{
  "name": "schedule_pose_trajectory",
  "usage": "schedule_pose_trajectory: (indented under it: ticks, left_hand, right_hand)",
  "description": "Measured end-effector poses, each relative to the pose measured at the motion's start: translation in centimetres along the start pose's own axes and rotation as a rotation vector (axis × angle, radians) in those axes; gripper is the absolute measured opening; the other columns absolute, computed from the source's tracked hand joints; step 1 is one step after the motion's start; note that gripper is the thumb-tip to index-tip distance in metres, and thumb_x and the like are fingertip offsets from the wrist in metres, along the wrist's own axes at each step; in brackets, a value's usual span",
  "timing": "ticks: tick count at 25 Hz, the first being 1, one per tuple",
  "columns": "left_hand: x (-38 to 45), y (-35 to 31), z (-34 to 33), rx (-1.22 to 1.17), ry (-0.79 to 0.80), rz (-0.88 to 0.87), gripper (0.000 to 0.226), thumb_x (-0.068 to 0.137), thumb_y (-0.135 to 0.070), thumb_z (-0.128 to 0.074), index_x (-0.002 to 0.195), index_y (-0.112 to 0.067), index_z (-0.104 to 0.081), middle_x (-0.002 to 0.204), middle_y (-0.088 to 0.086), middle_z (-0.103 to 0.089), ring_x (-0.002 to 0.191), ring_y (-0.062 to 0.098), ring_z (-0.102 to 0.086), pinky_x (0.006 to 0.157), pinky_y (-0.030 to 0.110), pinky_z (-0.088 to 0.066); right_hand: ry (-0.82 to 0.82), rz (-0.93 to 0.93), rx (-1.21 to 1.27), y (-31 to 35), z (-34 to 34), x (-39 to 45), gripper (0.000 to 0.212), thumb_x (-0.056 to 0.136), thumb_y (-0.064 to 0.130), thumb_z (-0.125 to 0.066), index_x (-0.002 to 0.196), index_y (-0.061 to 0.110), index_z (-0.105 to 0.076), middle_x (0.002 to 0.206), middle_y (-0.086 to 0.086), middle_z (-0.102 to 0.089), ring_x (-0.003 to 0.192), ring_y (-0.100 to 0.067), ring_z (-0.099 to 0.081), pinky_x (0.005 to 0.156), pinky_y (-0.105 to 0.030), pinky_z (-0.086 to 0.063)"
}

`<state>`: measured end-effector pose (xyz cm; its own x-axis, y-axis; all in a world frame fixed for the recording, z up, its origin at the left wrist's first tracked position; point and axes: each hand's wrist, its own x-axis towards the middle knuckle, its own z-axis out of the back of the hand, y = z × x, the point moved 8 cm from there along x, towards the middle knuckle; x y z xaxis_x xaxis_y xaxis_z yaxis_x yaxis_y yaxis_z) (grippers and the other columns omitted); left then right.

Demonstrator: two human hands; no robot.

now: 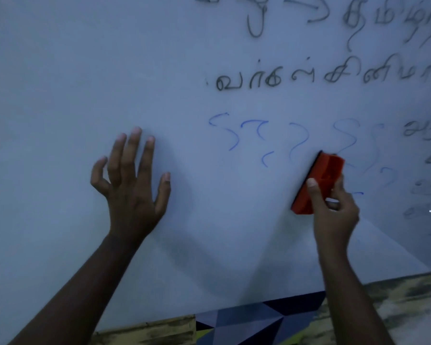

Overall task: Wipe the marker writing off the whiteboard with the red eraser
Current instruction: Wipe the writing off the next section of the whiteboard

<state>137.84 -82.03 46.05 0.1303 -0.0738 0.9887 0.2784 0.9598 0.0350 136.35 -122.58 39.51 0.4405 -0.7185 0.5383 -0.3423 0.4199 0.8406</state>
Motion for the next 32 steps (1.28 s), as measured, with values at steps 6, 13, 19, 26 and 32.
schedule_pose_trajectory:
  ticks: [6, 13, 19, 26, 32]
  left_hand:
    - [2.1, 2.0, -1.0, 0.091, 0.019, -0.04, 0.065, 0.11, -0.032, -0.044, 0.167, -0.006, -0.026, 0.174, 0.019, -0.02, 0.164, 0.031, -0.011, 0.123, 0.062, -0.017]
    - [1.3, 1.4, -1.6, 0.063, -0.002, -0.039, 0.067, 0.11, -0.031, -0.044, 0.167, -0.002, -0.023, 0.174, 0.018, -0.013, 0.164, 0.033, -0.008, 0.128, 0.063, -0.008]
    - [1.2, 1.5, -1.7, 0.076, 0.002, -0.064, 0.07, 0.109, -0.034, -0.047, 0.167, -0.003, -0.022, 0.174, 0.019, -0.015, 0.164, 0.033, -0.009, 0.129, 0.063, -0.01]
    - [0.9, 1.5, -1.6, 0.076, -0.013, -0.063, 0.067, 0.109, -0.031, -0.048, 0.165, -0.001, -0.029, 0.172, 0.021, -0.021, 0.164, 0.034, -0.013, 0.128, 0.065, -0.013]
    - [0.7, 1.4, -1.9, 0.082, -0.022, -0.054, 0.066, 0.109, -0.032, -0.045, 0.165, 0.0, -0.028, 0.174, 0.019, -0.017, 0.164, 0.035, -0.012, 0.128, 0.065, -0.011]
  right_hand:
    - [0.083, 0.258, -0.211, 6.2, -2.8, -0.2, 0.071, 0.083, 0.066, -0.069, 0.138, 0.021, -0.066, 0.087, -0.003, -0.053, 0.074, -0.022, -0.06, 0.071, -0.041, -0.055]
    - [0.31, 0.603, -0.357, 10.2, -10.3, -12.6, 0.068, 0.083, 0.062, -0.07, 0.138, 0.023, -0.063, 0.091, 0.001, -0.049, 0.08, -0.019, -0.05, 0.061, -0.037, -0.052]
    - [0.212, 0.654, -0.284, 15.2, -11.6, -11.1, 0.067, 0.083, 0.067, -0.071, 0.138, 0.027, -0.066, 0.091, 0.002, -0.051, 0.081, -0.018, -0.051, 0.061, -0.029, -0.046]
    - [0.057, 0.337, -0.168, 9.5, -5.1, -2.5, 0.071, 0.082, 0.065, -0.071, 0.143, 0.028, -0.061, 0.092, -0.002, -0.054, 0.076, -0.02, -0.063, 0.069, -0.043, -0.058]
    - [-0.014, 0.156, 0.052, 8.7, -1.6, 4.4, 0.045, 0.083, 0.07, -0.072, 0.116, 0.041, -0.071, 0.084, -0.001, -0.059, 0.067, -0.009, -0.052, 0.071, -0.034, -0.051]
